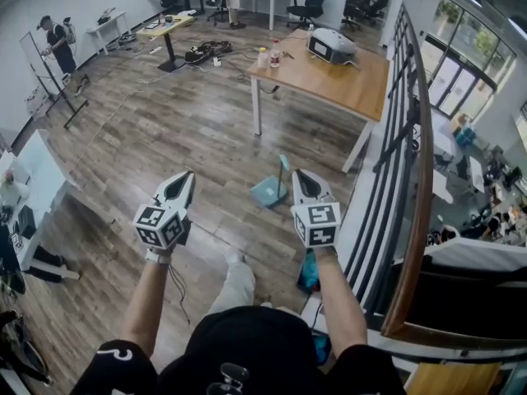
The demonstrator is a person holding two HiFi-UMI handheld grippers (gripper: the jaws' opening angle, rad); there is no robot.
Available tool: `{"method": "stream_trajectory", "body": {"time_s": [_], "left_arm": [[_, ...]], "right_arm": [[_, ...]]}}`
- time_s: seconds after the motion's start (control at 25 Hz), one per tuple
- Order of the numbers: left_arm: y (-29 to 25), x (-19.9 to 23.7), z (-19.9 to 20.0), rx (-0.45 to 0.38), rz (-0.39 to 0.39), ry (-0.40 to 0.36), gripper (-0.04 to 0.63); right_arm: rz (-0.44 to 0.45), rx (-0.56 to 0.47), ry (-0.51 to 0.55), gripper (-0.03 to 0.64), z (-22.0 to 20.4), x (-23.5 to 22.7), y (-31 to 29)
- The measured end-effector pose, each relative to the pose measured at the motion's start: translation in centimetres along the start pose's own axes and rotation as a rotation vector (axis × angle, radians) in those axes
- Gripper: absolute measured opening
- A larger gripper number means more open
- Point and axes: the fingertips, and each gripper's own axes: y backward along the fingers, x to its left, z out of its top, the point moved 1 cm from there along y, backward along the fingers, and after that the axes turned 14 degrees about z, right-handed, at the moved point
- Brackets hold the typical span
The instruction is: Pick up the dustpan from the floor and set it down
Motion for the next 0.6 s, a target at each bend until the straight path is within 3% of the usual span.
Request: {"method": "stream_trajectory", "body": {"time_s": [0.6], "left_arm": [[-18.7,5.1,0.8,0.014,-0.060,0.015,-0.007]], "right_arm": [[-0.037,0.041,-0.006,-0.003,1.3,-10.4,-14.1]]}}
